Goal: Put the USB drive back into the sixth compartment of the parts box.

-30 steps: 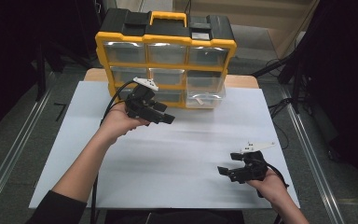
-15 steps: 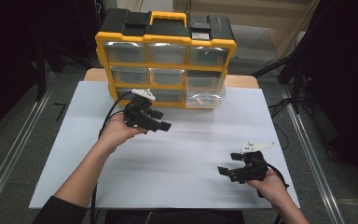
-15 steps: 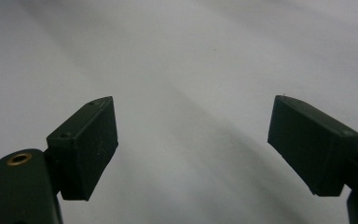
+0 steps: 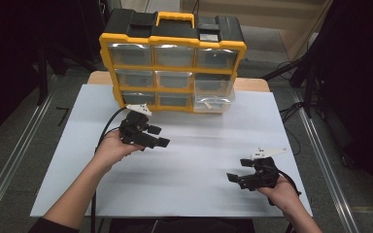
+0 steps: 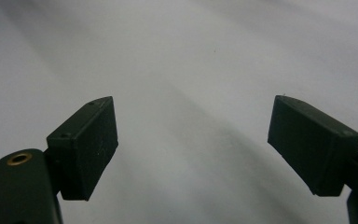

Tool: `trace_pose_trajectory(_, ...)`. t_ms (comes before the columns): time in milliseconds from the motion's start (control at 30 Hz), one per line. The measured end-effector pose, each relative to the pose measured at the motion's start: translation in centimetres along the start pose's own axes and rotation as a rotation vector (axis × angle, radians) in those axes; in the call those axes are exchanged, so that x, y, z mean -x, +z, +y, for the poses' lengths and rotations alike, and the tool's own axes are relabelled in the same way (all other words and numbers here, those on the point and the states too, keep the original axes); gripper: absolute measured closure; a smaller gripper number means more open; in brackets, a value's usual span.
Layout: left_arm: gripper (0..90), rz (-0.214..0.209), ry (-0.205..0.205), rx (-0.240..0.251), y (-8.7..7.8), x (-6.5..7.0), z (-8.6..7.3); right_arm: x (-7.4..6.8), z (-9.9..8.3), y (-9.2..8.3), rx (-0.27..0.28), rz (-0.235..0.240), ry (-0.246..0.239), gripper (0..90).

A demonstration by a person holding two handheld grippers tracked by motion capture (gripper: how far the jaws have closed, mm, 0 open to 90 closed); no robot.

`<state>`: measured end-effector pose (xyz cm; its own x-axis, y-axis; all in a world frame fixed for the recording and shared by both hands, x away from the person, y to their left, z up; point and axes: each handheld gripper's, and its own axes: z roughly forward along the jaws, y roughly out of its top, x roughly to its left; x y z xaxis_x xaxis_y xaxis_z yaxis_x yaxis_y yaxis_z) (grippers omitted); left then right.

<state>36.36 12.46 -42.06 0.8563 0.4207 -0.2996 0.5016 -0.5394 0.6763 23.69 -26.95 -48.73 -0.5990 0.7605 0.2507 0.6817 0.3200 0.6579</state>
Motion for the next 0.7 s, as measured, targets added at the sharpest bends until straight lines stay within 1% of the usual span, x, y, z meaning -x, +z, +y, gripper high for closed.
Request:
trace_pose_trajectory(33, 32.5, -0.005, -0.004, 0.001, -0.3, 0.1, -0.5, 0.0, 0.0, 0.0, -0.001, -0.001, 0.000, 14.1)
trace_pose_trajectory(167, 32.5, 0.007, -0.001, -0.005, -0.8, 0.3, -1.1, 0.0, 0.0, 0.0, 0.000, -0.002, -0.002, 14.1)
trace_pose_trajectory(200, 32.5, 0.007, -0.001, -0.005, -0.8, 0.3, -1.1, 0.0, 0.0, 0.0, 0.000, -0.002, -0.002, 14.1)
trace_pose_trajectory(233, 32.5, 0.007, -0.003, -0.005, -1.0, 0.5, -1.5, 0.0, 0.0, 0.0, 0.000, -0.002, -0.002, 14.1)
trace_pose_trajectory(300, 32.5, 0.005, -0.004, -0.008, -1.0, 0.5, -1.7, 0.0, 0.0, 0.0, 0.000, -0.003, 0.002, 14.1)
trace_pose_trajectory(400, 32.4, 0.007, -0.001, -0.010, -1.3, 0.7, -2.5, 0.0, 0.0, 0.0, 0.000, -0.003, 0.001, 14.1)
trace_pose_trajectory(433, 32.4, 0.007, -0.001, -0.010, -1.3, 0.7, -2.5, 0.0, 0.0, 0.0, -0.001, -0.003, -0.002, 14.1)
trace_pose_trajectory(467, 32.4, 0.021, -0.011, -0.012, -1.4, 0.7, -3.0, 0.0, 0.0, 0.0, -0.001, -0.004, -0.002, 14.1)
trace_pose_trajectory(500, 32.4, 0.023, -0.006, -0.016, -1.4, 0.6, -3.1, 0.0, 0.0, 0.0, -0.001, -0.005, 0.000, 14.1)
trace_pose_trajectory(600, 32.4, 0.029, -0.019, -0.013, -1.6, 0.6, -3.8, 0.0, -0.1, 0.0, 0.000, -0.005, 0.004, 14.1)
trace_pose_trajectory(633, 32.4, 0.029, -0.019, -0.013, -1.6, 0.6, -3.8, 0.0, -0.1, 0.0, 0.001, -0.006, 0.003, 14.1)
trace_pose_trajectory(700, 32.1, 0.038, -0.028, -0.006, -1.9, 0.7, -4.5, 0.0, -0.1, 0.0, 0.000, -0.008, 0.001, 14.1)
